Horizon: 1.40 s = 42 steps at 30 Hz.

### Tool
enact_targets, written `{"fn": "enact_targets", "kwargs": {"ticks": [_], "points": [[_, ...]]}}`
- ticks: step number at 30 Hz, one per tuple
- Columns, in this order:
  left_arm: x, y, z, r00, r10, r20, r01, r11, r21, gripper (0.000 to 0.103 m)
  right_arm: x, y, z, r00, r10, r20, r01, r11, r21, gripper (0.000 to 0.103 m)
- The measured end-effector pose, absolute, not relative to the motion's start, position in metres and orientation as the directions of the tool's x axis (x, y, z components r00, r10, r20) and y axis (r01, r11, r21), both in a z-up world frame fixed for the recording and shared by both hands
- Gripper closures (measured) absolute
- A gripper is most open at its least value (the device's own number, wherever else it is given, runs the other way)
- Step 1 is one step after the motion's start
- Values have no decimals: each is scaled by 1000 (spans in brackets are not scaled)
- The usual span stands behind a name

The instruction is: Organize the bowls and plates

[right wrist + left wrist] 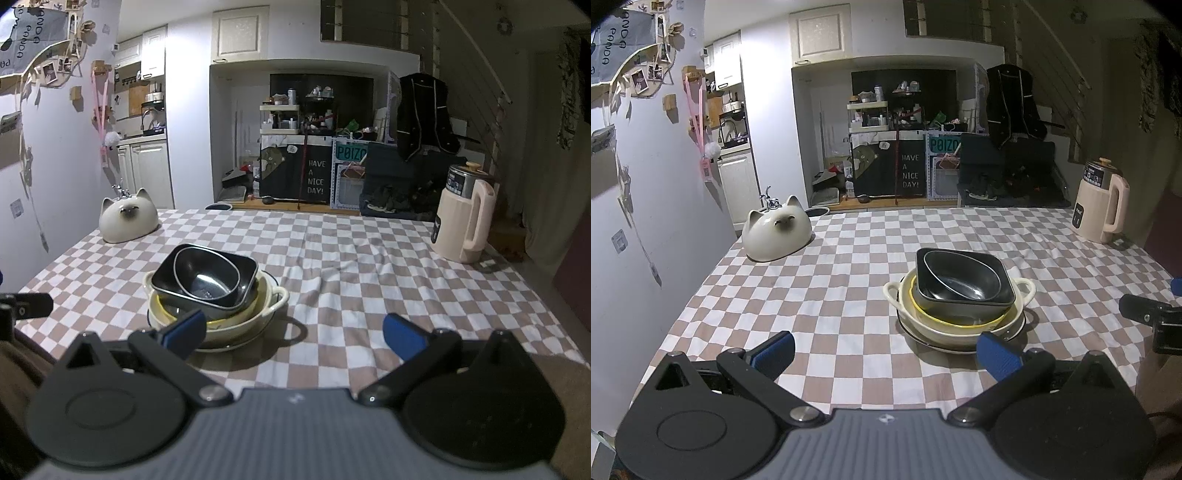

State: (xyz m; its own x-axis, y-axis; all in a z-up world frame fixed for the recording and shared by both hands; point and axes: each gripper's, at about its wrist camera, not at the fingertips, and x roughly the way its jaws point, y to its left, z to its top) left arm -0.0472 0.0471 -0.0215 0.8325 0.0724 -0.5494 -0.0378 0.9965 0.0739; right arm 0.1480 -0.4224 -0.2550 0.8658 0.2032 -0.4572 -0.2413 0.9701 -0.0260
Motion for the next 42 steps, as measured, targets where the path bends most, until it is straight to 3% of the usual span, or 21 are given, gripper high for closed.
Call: {"fn": "enact_targets", "kwargs": {"ticks": [42], "points": [[-48,48,-22,835,70,-547,-37,997,70,0,146,-418,-255,876,185,-446,-225,974,-37,0]]}}
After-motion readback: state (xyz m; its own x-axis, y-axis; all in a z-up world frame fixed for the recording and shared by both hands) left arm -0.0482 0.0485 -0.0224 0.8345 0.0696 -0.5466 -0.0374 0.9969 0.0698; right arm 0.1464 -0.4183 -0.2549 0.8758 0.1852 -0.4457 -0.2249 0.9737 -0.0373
